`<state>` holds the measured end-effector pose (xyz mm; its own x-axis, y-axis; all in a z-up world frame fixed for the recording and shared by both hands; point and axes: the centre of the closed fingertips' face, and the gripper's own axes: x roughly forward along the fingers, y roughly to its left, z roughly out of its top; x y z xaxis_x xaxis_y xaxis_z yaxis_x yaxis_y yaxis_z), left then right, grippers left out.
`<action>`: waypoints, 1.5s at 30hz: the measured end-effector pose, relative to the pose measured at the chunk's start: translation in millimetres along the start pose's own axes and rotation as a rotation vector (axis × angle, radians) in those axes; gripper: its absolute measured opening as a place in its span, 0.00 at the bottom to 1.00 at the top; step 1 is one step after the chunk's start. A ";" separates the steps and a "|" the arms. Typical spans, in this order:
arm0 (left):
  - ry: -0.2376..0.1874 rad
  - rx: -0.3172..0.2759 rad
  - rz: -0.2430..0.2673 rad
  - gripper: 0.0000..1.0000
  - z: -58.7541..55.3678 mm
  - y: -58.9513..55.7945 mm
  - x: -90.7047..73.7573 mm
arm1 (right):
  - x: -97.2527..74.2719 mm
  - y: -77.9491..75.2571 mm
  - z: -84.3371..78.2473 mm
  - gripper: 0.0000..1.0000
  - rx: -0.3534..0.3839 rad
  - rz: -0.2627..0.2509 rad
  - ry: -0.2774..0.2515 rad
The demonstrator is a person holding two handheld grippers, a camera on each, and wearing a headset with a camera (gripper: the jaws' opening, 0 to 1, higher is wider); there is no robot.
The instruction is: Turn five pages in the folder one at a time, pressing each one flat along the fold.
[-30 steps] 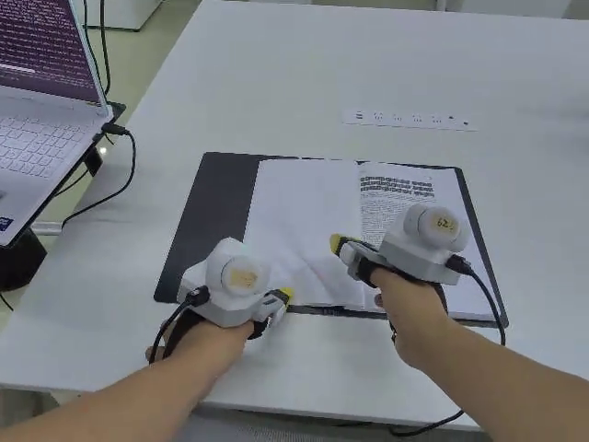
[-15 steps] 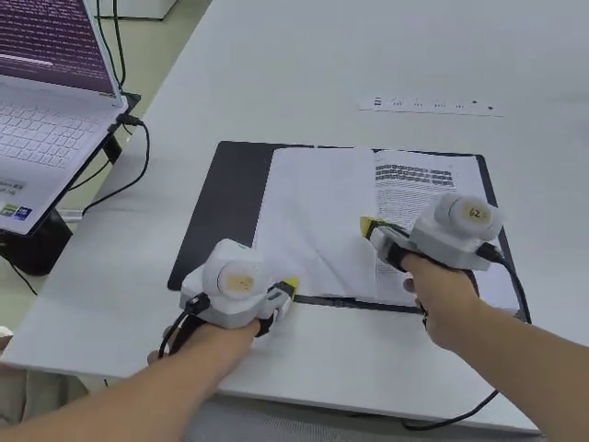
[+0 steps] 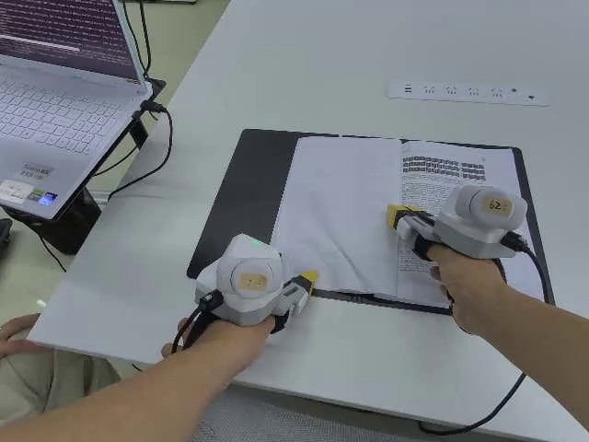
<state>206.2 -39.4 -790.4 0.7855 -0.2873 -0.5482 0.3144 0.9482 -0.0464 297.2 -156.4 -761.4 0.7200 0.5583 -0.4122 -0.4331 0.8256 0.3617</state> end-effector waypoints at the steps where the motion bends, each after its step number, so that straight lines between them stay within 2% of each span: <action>1: 0.000 -0.002 0.003 0.35 -0.6 0.3 0.8 | 1.6 -0.5 -0.6 0.00 -0.001 0.003 0.003; 7: -0.004 -0.006 0.006 0.34 -1.0 0.5 1.3 | 8.6 -4.3 3.3 0.00 -0.037 0.009 -0.008; 11: -0.011 -0.008 0.006 0.34 -1.1 0.4 1.0 | 16.1 -7.6 8.2 0.00 -0.032 0.010 -0.015; 22: -0.021 -0.010 0.007 0.34 -1.4 0.3 -0.1 | 33.9 -19.0 21.3 0.00 -0.062 -0.017 -0.036; 29: -0.029 -0.014 0.007 0.34 -1.4 0.4 -0.5 | 45.9 -29.8 30.6 0.00 -0.053 -0.042 -0.046; 31: -0.031 -0.014 0.007 0.34 -1.5 0.4 -0.5 | 53.3 -37.9 33.6 0.00 -0.044 -0.059 -0.051; 37: -0.037 -0.015 0.007 0.34 -1.0 0.1 -1.3 | 75.7 -52.5 39.7 0.00 -0.038 -0.067 -0.064; 45: -0.041 -0.019 0.008 0.34 -0.5 0.0 -1.0 | 100.6 -64.5 48.3 0.00 -0.052 -0.072 -0.068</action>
<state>205.1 -39.1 -790.3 0.8092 -0.2844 -0.5141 0.2978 0.9528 -0.0583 423.8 -157.5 -785.8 0.7850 0.4916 -0.3771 -0.4047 0.8677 0.2886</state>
